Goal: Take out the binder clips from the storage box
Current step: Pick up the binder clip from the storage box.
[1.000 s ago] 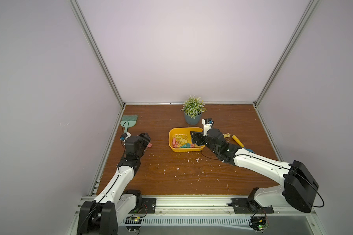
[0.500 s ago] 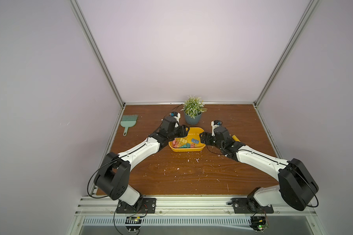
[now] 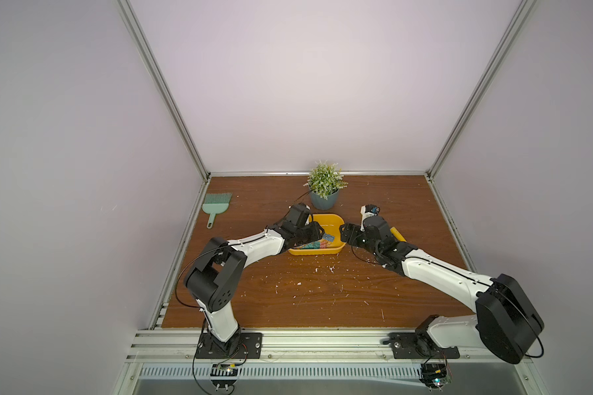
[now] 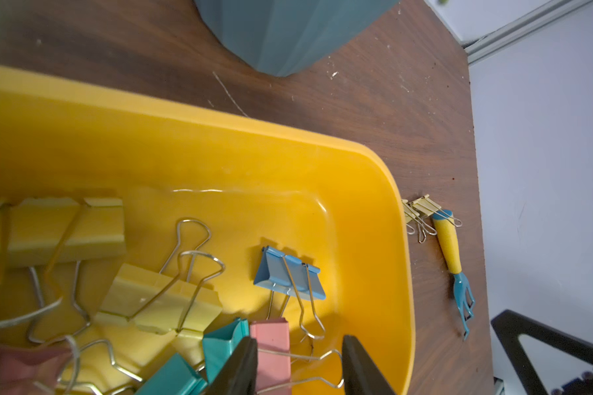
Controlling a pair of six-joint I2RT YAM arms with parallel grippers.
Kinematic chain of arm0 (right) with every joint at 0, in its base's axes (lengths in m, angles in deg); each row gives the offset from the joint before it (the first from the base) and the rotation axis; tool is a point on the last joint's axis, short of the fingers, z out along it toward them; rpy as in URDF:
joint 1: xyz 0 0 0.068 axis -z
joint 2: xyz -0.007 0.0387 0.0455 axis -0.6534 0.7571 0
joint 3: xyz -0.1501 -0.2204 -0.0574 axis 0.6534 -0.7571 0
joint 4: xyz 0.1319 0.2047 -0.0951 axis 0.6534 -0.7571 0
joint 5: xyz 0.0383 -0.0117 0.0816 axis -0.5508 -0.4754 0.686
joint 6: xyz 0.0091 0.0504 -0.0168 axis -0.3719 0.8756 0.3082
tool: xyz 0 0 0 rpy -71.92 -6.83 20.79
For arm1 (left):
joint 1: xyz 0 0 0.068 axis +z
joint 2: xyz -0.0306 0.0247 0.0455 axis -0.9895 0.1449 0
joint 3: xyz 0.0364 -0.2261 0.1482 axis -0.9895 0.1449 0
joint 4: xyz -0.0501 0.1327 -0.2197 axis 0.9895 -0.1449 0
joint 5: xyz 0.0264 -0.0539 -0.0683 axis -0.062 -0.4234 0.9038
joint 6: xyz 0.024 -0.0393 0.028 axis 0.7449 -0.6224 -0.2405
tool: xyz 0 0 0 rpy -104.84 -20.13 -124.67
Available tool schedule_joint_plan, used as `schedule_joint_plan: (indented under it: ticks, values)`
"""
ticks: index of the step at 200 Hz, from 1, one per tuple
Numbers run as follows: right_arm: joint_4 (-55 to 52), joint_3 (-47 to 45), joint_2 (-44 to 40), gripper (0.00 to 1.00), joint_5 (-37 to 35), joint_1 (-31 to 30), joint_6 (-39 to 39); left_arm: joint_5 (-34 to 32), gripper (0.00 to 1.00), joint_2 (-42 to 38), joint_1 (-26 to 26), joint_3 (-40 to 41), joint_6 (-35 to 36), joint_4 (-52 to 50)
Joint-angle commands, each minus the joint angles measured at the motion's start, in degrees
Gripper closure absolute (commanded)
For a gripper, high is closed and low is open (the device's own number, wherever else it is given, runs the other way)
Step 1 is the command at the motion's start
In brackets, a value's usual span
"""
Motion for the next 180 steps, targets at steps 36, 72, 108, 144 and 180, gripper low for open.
schedule_joint_plan:
  ticks: [36,72,108,144,180]
  values:
    - [-0.4,0.9,-0.3,0.15,-0.3,-0.1,1.3,3.2,0.55,1.8,-0.6,0.8,-9.4,6.2]
    - [-1.5,1.9,0.7,0.15,0.3,0.0,2.4,1.6,0.56,2.5,-0.7,-0.6,-9.2,2.8]
    - [-1.7,1.9,1.4,0.15,0.4,0.0,2.8,2.3,0.57,3.7,-1.3,-1.8,-9.5,2.4]
    - [-2.2,2.1,1.0,0.15,0.0,-0.1,3.1,2.4,0.61,4.7,-1.4,-2.7,-10.0,1.6]
    - [-2.4,1.8,0.6,0.15,-0.3,0.0,3.3,2.5,0.62,5.6,-1.5,-3.7,-9.8,0.7]
